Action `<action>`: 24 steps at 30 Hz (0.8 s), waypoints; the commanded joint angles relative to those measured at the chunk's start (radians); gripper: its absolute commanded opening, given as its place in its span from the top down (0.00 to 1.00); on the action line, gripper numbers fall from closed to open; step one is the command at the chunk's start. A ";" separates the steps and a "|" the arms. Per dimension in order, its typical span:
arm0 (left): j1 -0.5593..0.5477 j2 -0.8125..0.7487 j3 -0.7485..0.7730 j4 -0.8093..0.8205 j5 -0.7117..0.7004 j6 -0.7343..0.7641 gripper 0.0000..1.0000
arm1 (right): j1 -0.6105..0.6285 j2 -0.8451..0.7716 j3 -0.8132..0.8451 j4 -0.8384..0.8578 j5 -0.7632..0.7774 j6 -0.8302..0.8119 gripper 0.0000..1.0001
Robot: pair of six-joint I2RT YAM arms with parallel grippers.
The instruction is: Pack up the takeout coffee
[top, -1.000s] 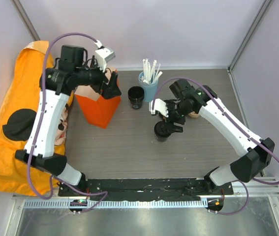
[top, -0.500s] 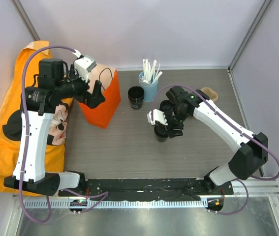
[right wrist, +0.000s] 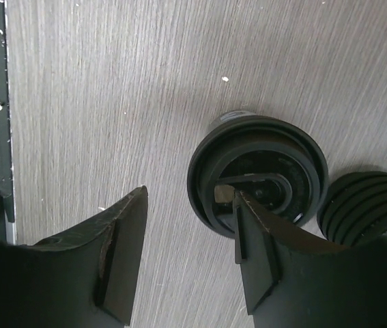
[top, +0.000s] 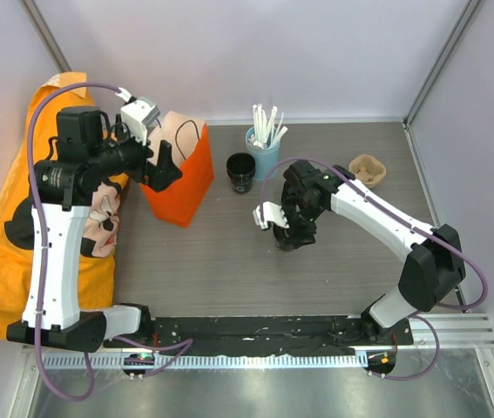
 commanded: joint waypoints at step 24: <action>0.060 -0.017 0.003 0.054 0.136 -0.056 0.00 | 0.008 0.002 -0.084 0.126 0.099 -0.012 0.68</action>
